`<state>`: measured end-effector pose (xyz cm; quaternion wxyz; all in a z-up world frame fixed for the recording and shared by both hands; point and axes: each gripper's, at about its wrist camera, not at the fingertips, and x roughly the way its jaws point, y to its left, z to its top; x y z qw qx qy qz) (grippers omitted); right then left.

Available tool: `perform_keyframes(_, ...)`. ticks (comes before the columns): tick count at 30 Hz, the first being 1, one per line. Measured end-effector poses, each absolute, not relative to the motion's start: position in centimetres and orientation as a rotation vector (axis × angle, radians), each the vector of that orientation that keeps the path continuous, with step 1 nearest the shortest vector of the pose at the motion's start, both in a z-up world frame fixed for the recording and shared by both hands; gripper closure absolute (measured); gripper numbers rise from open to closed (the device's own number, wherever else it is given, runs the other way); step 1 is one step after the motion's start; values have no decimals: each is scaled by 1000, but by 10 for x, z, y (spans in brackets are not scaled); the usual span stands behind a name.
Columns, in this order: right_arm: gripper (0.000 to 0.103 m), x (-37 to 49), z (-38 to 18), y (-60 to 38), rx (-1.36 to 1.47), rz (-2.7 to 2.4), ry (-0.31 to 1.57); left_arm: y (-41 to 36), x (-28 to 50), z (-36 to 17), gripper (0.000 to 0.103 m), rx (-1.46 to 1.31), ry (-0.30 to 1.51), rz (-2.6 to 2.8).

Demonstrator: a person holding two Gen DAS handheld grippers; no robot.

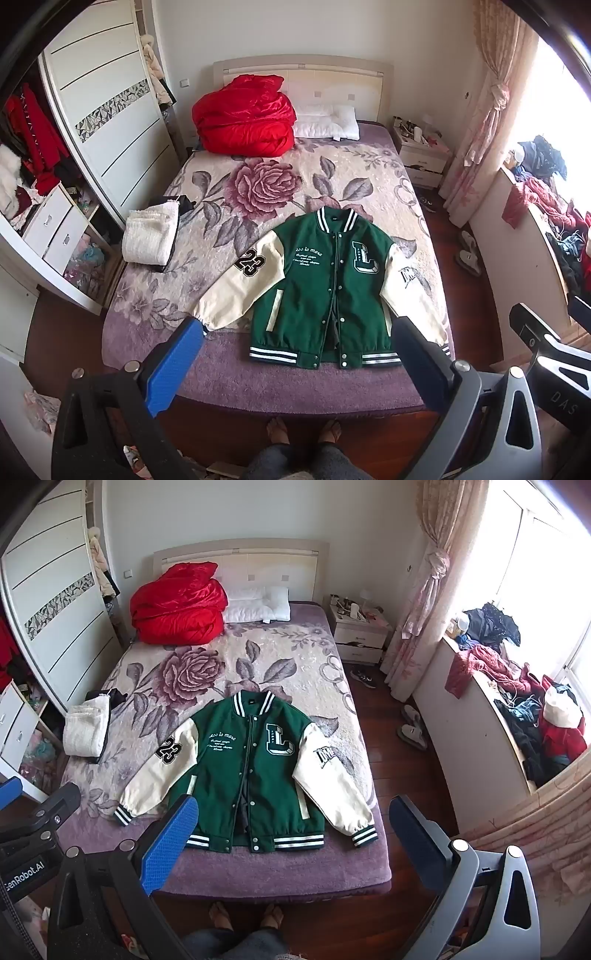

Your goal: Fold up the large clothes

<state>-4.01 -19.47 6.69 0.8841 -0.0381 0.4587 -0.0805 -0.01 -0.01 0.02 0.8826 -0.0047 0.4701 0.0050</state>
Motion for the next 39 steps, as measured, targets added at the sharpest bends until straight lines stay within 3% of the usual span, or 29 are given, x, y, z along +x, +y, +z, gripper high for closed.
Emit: perform_keyframes(39, 0, -36, 71, -179, -64, -159, 941, 17, 6, 16, 0, -8, 958, 8)
